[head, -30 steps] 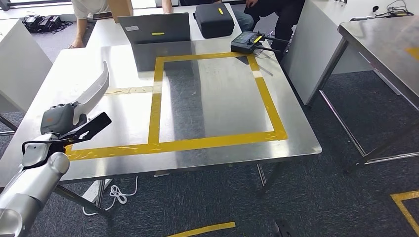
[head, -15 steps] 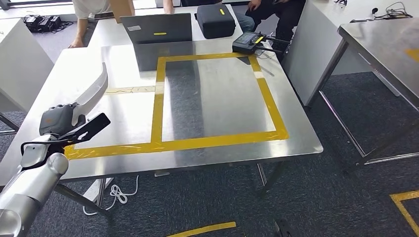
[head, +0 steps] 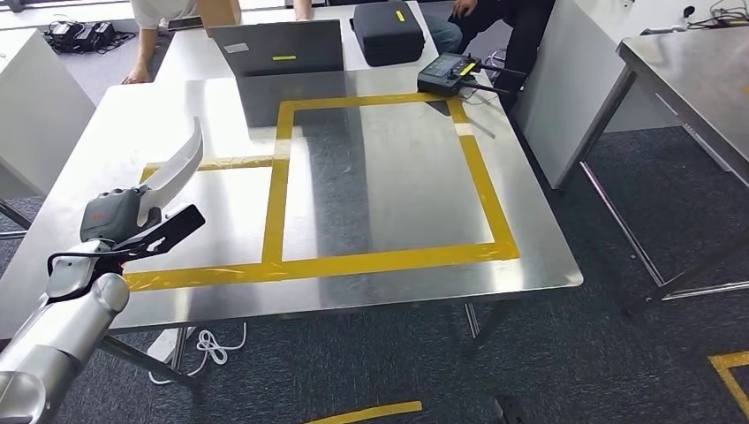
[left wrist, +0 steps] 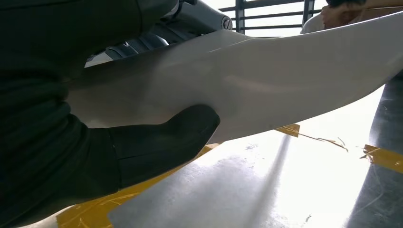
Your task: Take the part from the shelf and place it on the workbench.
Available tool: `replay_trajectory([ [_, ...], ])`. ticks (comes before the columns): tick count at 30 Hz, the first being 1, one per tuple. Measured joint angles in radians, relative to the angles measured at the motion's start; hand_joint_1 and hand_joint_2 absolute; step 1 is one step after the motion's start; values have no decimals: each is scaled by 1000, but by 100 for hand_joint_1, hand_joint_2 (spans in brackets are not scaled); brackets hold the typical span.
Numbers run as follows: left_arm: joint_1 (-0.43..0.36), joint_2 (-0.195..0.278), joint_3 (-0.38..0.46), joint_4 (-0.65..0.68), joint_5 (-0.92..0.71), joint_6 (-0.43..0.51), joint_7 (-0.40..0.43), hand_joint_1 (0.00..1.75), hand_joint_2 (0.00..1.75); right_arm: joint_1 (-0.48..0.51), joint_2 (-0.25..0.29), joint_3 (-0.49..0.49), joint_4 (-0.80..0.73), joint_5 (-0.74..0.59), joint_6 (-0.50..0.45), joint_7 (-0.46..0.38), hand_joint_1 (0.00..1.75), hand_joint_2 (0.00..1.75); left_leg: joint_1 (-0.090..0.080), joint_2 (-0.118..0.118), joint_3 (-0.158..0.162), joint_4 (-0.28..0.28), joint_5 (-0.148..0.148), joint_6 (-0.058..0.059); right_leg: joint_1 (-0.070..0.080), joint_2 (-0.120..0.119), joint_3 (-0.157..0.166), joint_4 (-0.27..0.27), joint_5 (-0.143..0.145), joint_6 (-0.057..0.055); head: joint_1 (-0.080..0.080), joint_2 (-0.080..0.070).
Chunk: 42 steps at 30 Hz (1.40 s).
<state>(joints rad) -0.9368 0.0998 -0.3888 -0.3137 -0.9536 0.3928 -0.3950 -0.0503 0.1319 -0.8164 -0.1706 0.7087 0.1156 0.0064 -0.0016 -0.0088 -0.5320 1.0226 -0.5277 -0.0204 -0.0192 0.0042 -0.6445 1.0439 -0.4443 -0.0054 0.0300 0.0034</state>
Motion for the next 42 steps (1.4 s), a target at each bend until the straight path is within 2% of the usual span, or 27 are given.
replay_trajectory([
  [2, -2, 1, 0, -2, 0, 0, 0, 175, 175, -1, 0, 0, 0, 2, 0, -1, 0, 0, 2, 2, -18, 45, -21, -12, -3, 0, 15, -4, -8, -15, -5, 0],
  [3, -2, 3, -1, -2, 0, 0, 0, 175, 175, -1, 0, 0, 0, 3, 0, -1, 0, 0, 3, 4, -48, 100, -41, -16, -4, 0, 23, -6, -13, -21, -7, 0],
  [5, 1, 4, -2, 0, 0, -1, -1, 175, 175, -1, 0, 0, 0, 5, 2, -1, 0, 0, 5, 4, -134, 239, -82, -22, -4, 1, 36, -6, -25, -27, -11, 0],
  [6, 5, 6, -2, 2, 1, -3, -5, 175, 175, 0, 0, 0, 0, 5, 3, -1, 0, 0, 6, 4, -172, 285, -84, -23, -4, 1, 43, -6, -30, -27, -11, 0],
  [7, 8, 8, -3, 2, 4, -9, -13, 175, 175, 0, 0, 0, 0, 6, 6, -2, 0, 0, 6, 4, -192, 296, -66, -22, -4, 2, 51, -5, -36, -26, -11, 0],
  [8, 11, 10, -4, 3, 6, -17, -24, 175, 175, 0, 0, 0, 0, 8, 8, -3, 0, 0, 6, 4, -193, 266, -26, -20, -4, 2, 61, -5, -42, -25, -11, 0],
  [9, 12, 13, -5, 3, 6, -25, -35, 175, 175, 0, 0, 0, 0, 10, 11, -4, 0, 0, 6, 4, -176, 200, 29, -17, -4, 3, 71, -5, -49, -23, -11, 0],
  [10, 12, 16, -7, 3, 3, -32, -42, 131, 175, 0, 0, 0, 0, 12, 13, -4, 0, 0, 5, 4, -152, 131, 74, -13, -4, 4, 79, -5, -57, -20, -11, 0],
  [11, 12, 19, -10, 4, -1, -36, -44, 87, 175, 0, 0, 0, 0, 13, 14, -4, 0, 0, 3, 4, -129, 71, 105, -9, -2, 4, 83, -5, -63, -16, -12, 0],
  [12, 12, 21, -14, 5, -6, -39, -42, 44, 175, -1, 0, 0, 0, 14, 15, -4, 0, 0, 2, 3, -114, 31, 118, -6, 0, 5, 83, -3, -67, -13, -13, 0],
  [13, 13, 21, -17, 6, -9, -40, -39, 0, 175, -1, 0, 0, 0, 14, 15, -4, 0, 0, 1, 3, -107, 16, 114, -6, 2, 5, 81, -2, -68, -12, -13, 0],
  [15, 17, 21, -22, 7, -12, -41, -34, 0, 175, -1, -1, 0, 0, 14, 15, -4, 0, 0, 1, 0, -107, 6, 109, -4, 5, 3, 80, -4, -69, -14, -12, 0],
  [19, 20, 20, -24, 8, -10, -42, -33, 0, 0, -2, -2, 0, 0, 14, 15, -5, 0, 0, 0, -3, -106, 6, 104, 4, 5, -1, 90, -19, -68, -14, -9, 0],
  [24, 20, 18, -34, 8, -19, -53, -2, 0, 0, -1, -2, 0, 0, 12, 12, -6, 0, 0, -1, -2, -105, 7, 103, 11, 4, -1, 94, -27, -64, -2, -8, 0],
  [28, 18, 16, -34, 7, -11, -19, 6, 0, 0, -1, -2, 0, 0, 8, 10, -5, 0, 0, -4, -2, -105, 10, 104, 16, 0, 0, 94, -30, -60, 8, -8, 0],
  [31, 13, 14, -34, 0, 3, 34, -7, 0, 0, -1, 2, -1, 0, 6, 9, -6, 0, 0, -5, 1, -97, -8, 114, 35, -2, 0, 99, -38, -56, 29, -9, 0],
  [32, 9, 12, -34, -3, 8, 51, -14, 0, 0, -1, 3, -1, 0, 6, 9, -6, 0, 0, -1, 4, -91, -23, 122, 42, 0, 0, 93, -23, -70, 31, -8, 0],
  [34, 0, 8, -34, -7, 13, 69, -22, 0, 0, -1, 2, -2, 0, 6, 9, -6, 0, 0, 4, 9, -86, -40, 133, 49, 0, 0, 55, 64, -128, 30, -4, 0],
  [35, -3, 7, -34, -7, 13, 72, -24, 0, 0, -1, 2, -2, 0, 6, 9, -6, 0, 0, 5, 10, -88, -40, 135, 50, -1, 0, 26, 131, -164, 31, -2, 0],
  [36, -4, 5, -34, -7, 12, 72, -24, 0, 0, 0, 2, -2, 0, 6, 10, -6, 0, 0, 5, 11, -92, -38, 136, 48, -3, 0, 0, 191, -188, 33, -1, 0],
  [37, -3, 4, -34, -7, 9, 73, -23, 0, 0, 1, 2, -2, 0, 7, 10, -6, 0, 0, 7, 12, -97, -35, 137, 45, -6, 0, -13, 223, -194, 35, -1, 0],
  [38, -2, 2, -34, -6, 6, 73, -22, 0, 0, 1, 2, -2, 0, 7, 10, -7, 0, 0, 10, 12, -102, -31, 139, 41, -9, 0, -10, 222, -182, 39, -1, 0],
  [41, -2, 0, -34, -7, 1, 75, -15, 0, 0, -1, 4, -2, 0, 8, 10, -7, 0, 0, 21, 10, -126, -6, 142, 17, -21, -1, 78, 57, -103, 56, 2, 0],
  [42, -2, 0, -34, -7, 0, 77, -12, 0, 0, -1, 6, -2, 0, 8, 9, -7, 0, 0, 22, 9, -133, 3, 142, 8, -22, 1, 95, 24, -87, 55, 4, 0],
])
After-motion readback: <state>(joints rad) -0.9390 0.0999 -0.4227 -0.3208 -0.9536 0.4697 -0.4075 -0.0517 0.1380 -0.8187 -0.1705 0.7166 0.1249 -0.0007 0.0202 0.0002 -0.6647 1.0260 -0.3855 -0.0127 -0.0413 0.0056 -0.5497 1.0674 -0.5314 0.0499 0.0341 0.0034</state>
